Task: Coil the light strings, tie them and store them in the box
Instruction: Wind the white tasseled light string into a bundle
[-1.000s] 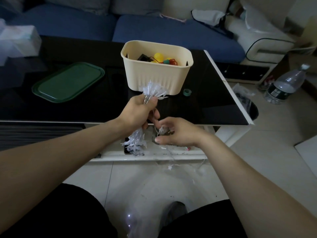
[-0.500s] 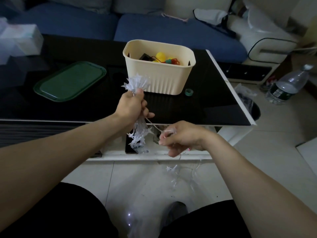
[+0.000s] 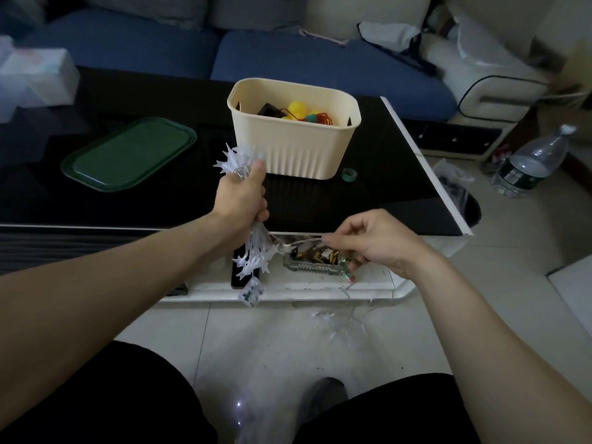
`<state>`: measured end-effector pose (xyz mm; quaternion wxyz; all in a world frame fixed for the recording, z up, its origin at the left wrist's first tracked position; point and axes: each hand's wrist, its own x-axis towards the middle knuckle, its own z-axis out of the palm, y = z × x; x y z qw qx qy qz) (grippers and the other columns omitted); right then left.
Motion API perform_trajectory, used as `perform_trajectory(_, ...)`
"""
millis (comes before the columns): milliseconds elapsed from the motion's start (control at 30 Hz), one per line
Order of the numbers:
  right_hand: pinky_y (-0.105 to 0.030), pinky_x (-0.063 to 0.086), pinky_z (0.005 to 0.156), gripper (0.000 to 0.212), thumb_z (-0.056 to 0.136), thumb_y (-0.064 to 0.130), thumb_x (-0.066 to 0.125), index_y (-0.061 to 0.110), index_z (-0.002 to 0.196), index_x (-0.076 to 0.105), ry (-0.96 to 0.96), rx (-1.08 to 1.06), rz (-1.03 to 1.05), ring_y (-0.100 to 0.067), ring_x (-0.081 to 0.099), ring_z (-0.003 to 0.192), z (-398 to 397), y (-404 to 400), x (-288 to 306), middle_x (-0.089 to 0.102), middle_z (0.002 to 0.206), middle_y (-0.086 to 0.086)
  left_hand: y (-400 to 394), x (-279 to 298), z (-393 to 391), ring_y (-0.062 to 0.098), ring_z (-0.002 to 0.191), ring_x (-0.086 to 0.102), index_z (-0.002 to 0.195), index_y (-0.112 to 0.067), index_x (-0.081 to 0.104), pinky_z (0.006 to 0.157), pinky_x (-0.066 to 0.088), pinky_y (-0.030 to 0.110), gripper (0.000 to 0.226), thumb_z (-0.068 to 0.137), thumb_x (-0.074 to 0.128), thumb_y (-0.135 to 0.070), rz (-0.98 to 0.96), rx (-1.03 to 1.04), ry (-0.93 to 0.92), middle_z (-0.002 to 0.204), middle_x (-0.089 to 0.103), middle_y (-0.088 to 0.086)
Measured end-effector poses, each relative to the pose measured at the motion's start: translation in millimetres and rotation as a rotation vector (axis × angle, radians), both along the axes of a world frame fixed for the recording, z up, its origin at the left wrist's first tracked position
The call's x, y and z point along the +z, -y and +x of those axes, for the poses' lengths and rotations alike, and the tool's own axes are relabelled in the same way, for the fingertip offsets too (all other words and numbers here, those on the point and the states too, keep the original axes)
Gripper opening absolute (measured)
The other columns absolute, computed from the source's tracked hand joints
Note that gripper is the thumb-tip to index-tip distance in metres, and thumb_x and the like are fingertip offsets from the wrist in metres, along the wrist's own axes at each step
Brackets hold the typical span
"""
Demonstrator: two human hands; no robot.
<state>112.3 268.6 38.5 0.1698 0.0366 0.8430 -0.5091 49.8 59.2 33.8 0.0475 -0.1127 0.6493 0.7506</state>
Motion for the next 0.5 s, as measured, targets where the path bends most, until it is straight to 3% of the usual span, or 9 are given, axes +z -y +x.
perform_trajectory(100, -0.022, 0.050, 0.058, 0.018, 0.087, 0.034, 0.077, 0.017, 0.084, 0.078, -0.123, 0.036, 0.092, -0.005, 0.060, 0.056, 1, 12, 4, 0.069, 0.063, 0.012, -5, -2, 3, 0.010, 0.046, 0.029, 0.083, -0.014, 0.046, 0.046, 0.030, 0.027, 0.024, 0.104, 0.047, -0.025, 0.040, -0.004, 0.003, 0.061, 0.033, 0.000)
perform_trajectory(233, -0.020, 0.054, 0.076, 0.012, 0.096, 0.024, 0.068, 0.024, 0.100, 0.079, -0.113, 0.160, 0.155, 0.001, 0.069, 0.081, 2, 22, 6, 0.076, 0.094, 0.009, -9, -4, 4, 0.012, 0.045, 0.030, 0.079, -0.015, 0.039, 0.044, 0.034, 0.026, 0.027, 0.106, 0.040, -0.020, 0.128, -0.064, 0.063, 0.061, 0.033, 0.001)
perform_trajectory(300, -0.023, 0.055, 0.085, 0.015, 0.098, 0.018, 0.064, 0.025, 0.102, 0.077, -0.130, 0.180, 0.184, -0.001, 0.069, 0.091, 1, 26, 4, 0.075, 0.100, 0.009, -10, -4, 5, 0.013, 0.043, 0.033, 0.082, -0.014, 0.041, 0.043, 0.036, 0.025, 0.025, 0.106, 0.040, -0.020, 0.156, -0.102, 0.093, 0.060, 0.036, 0.001)
perform_trajectory(400, -0.034, 0.059, 0.078, 0.012, 0.090, 0.014, 0.075, 0.025, 0.095, 0.071, -0.151, 0.141, 0.153, -0.009, 0.068, 0.079, 0, 31, 0, 0.073, 0.088, 0.002, -13, -4, 7, 0.015, 0.045, 0.036, 0.083, -0.013, 0.043, 0.043, 0.037, 0.025, 0.023, 0.105, 0.040, -0.018, 0.152, -0.142, 0.111, 0.061, 0.040, 0.003)
perform_trajectory(500, -0.034, 0.058, 0.071, 0.023, 0.079, 0.017, 0.087, 0.023, 0.083, 0.064, -0.178, 0.106, 0.169, -0.010, 0.066, 0.067, -2, 36, -5, 0.069, 0.076, 0.003, -16, -5, 9, 0.017, 0.045, 0.040, 0.084, -0.010, 0.044, 0.045, 0.041, 0.027, 0.021, 0.105, 0.040, -0.016, 0.126, -0.153, 0.131, 0.062, 0.044, 0.005)
